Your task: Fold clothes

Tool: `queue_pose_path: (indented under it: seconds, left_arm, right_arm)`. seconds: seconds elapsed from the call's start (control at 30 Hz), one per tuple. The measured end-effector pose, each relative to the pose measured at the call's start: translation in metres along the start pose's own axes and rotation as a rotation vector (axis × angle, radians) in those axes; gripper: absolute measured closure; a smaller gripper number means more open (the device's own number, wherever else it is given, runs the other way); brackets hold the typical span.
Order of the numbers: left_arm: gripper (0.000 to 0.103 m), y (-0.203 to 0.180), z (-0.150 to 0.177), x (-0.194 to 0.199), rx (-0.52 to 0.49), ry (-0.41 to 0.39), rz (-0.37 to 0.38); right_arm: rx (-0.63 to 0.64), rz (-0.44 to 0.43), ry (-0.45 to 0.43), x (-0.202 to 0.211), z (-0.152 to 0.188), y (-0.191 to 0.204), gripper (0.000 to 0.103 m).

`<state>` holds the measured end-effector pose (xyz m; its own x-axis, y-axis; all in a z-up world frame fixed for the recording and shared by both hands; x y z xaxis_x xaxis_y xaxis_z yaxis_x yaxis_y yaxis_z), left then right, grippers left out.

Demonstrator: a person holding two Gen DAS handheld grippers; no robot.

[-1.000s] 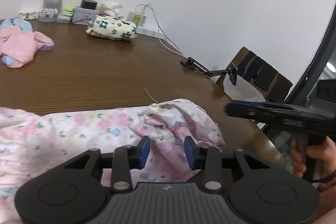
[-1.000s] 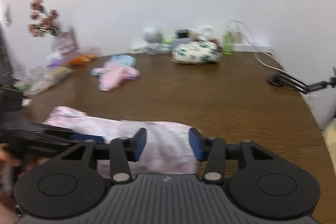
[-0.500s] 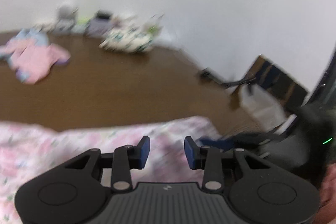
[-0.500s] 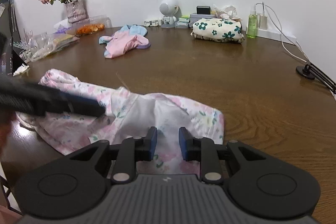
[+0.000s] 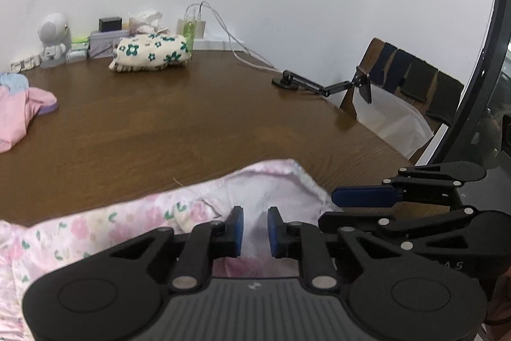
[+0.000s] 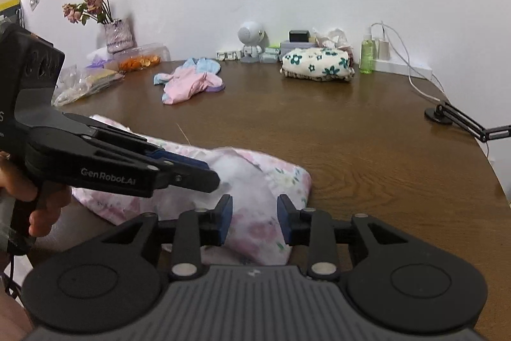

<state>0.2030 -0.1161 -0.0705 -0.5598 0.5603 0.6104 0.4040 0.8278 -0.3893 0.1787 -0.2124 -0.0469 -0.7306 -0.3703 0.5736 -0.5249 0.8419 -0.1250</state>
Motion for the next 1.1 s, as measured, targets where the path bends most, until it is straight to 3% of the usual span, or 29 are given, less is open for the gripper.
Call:
queue_pose_path:
  seconds: [0.27,0.37,0.5,0.6,0.67,0.83,1.0,1.03,1.07,1.1]
  left_arm:
    - [0.088,0.002,0.006,-0.004,0.0,0.0,0.003]
    - [0.087,-0.004,-0.003,0.011,-0.004,-0.039,0.022]
    - [0.087,-0.011,-0.014,0.037,-0.045,-0.103,0.02]
    - [0.089,-0.014,-0.008,0.038,-0.091,-0.079,-0.017]
    - [0.095,-0.01,0.002,0.033,-0.111,-0.044,-0.046]
    - [0.096,0.005,0.018,0.02,-0.11,-0.001,-0.091]
    - [0.094,0.006,0.017,0.018,-0.117,-0.002,-0.091]
    - [0.091,0.004,0.016,0.021,-0.107,-0.005,-0.083]
    - [0.077,0.003,0.015,0.024,-0.093,-0.008,-0.073]
    - [0.054,0.001,0.013,0.028,-0.076,-0.017,-0.062]
  right_arm:
    - [0.035,0.011,0.04,-0.007,0.012,0.004,0.072]
    - [0.005,-0.008,0.018,-0.001,0.007,-0.001,0.072]
    - [-0.057,0.035,-0.066,0.01,-0.014,-0.024,0.075]
    - [-0.071,0.038,-0.06,-0.005,-0.023,-0.034,0.084]
    - [-0.075,0.029,-0.036,-0.02,-0.025,-0.036,0.088]
    - [-0.1,-0.006,0.032,-0.047,-0.014,-0.032,0.089]
    - [-0.081,0.004,0.033,-0.046,-0.009,-0.025,0.088]
    - [-0.09,-0.002,0.028,-0.043,-0.009,-0.024,0.085]
    - [-0.099,-0.006,0.016,-0.037,-0.011,-0.025,0.076]
    - [-0.107,-0.008,0.002,-0.031,-0.013,-0.026,0.069]
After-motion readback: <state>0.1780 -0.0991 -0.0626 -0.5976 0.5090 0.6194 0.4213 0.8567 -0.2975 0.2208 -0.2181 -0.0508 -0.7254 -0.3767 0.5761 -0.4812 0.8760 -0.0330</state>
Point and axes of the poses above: each gripper's, at about its wrist camera, not at the fingertips, and x roughly against the way its jaws point, y to its left, z to its underside, the point moved 8 cm from there along -x, roughly the way its jaws point, and after that the axes turned 15 degrees about x, right-handed, at the moved point
